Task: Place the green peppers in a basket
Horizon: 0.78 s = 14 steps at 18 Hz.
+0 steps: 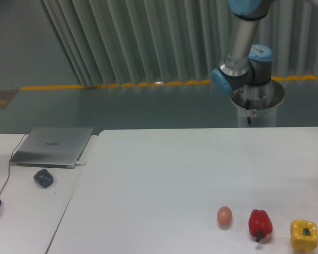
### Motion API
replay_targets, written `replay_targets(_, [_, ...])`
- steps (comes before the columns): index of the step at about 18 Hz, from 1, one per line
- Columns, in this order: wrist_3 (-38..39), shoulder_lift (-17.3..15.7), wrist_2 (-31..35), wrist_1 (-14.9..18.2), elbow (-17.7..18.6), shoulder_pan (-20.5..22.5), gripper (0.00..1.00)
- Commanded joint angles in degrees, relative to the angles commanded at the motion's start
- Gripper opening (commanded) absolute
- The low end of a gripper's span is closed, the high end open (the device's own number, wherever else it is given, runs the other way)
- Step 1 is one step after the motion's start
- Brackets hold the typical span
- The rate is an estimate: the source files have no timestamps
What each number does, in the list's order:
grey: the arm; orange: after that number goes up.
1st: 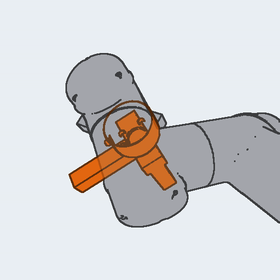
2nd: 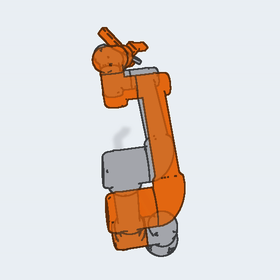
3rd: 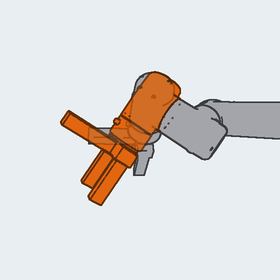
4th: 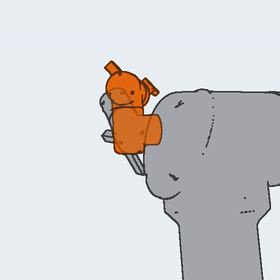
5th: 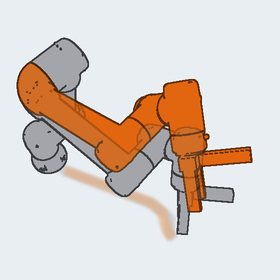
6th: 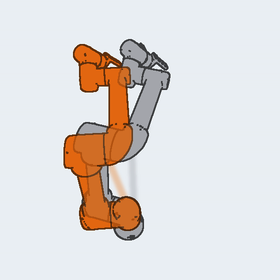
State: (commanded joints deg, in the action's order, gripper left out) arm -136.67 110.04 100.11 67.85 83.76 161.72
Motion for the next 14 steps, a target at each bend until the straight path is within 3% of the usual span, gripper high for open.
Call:
replay_targets(6, [1.31,-0.26,-0.61,0.09,-0.09,0.01,1.00])
replay_targets(10, [5.79,-0.70,-6.14,0.44,0.00,-0.44,1.00])
replay_targets(14, [10.35,-1.14,-7.21,0.62,-0.09,-2.37,1.00])
